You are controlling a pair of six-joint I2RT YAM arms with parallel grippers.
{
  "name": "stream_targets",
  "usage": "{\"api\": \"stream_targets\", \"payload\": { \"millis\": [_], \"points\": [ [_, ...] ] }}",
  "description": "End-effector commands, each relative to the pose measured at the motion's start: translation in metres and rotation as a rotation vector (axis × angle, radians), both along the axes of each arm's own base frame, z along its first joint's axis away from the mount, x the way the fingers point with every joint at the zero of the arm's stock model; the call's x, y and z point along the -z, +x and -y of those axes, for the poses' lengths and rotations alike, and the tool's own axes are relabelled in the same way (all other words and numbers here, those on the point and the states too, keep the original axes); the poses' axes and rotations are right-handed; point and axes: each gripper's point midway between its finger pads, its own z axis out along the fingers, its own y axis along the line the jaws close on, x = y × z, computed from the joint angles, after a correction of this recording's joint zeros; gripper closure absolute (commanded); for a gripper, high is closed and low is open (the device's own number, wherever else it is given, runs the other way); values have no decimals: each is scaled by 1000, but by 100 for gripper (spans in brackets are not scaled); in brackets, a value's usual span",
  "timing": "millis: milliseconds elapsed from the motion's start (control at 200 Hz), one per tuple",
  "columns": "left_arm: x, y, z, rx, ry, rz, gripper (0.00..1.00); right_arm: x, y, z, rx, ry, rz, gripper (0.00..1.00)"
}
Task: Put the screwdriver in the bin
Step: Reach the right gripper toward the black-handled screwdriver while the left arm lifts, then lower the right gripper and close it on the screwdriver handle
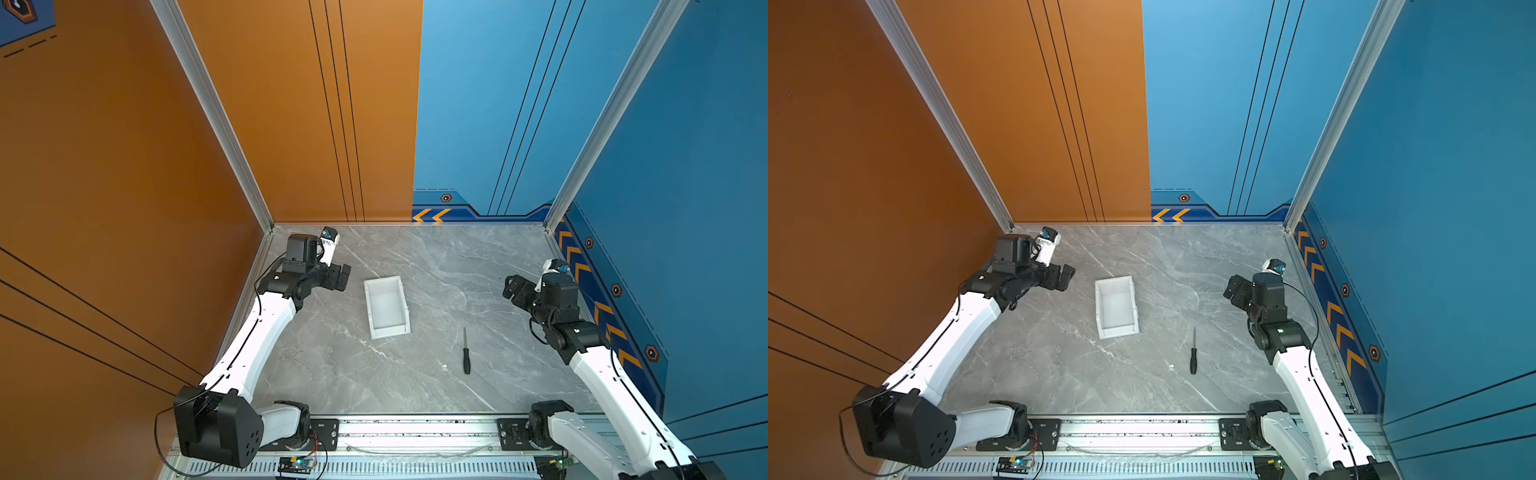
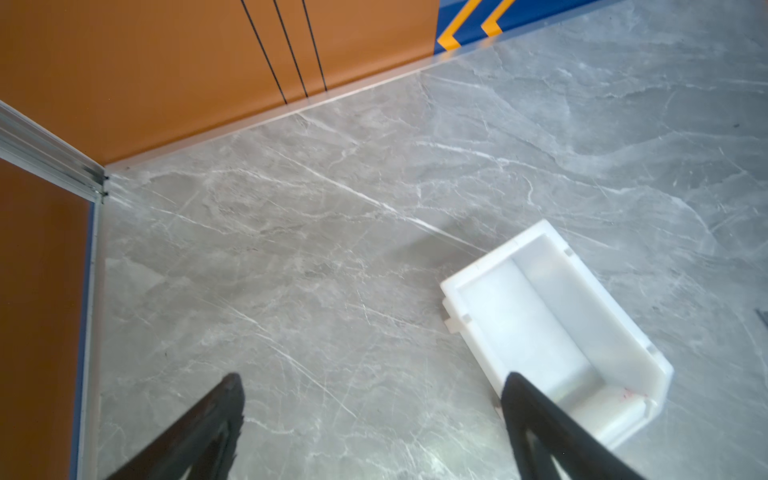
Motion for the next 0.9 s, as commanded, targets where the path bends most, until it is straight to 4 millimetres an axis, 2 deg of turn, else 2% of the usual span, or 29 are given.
{"api": "stream_targets", "payload": {
  "millis": [0,170,340,425,541,601,636,776,896],
  "points": [
    [27,-26,11,51,-11,-148,2,17,-33,-4,15,-75,-140,17],
    [29,-31,11,64,-6,-145,2,34,-50,-31,-48,-120,-217,28],
    [27,-36,12,81,-5,-136,2,48,-56,-63,-138,-179,-323,19],
    [26,-37,12,74,-14,-132,2,58,-58,-79,-188,-221,-369,18],
    [25,-41,13,62,-46,-144,2,80,-64,-92,-208,-244,-457,19],
    [23,-44,16,65,-64,-150,2,97,-72,-101,-232,-220,-526,22],
    [23,-45,17,66,-73,-151,2,105,-81,-113,-280,-228,-555,27],
    [22,-46,20,64,-96,-155,2,127,-106,-118,-284,-256,-624,31],
    [23,-45,21,61,-108,-164,2,140,-118,-115,-267,-261,-652,34]
  ]
}}
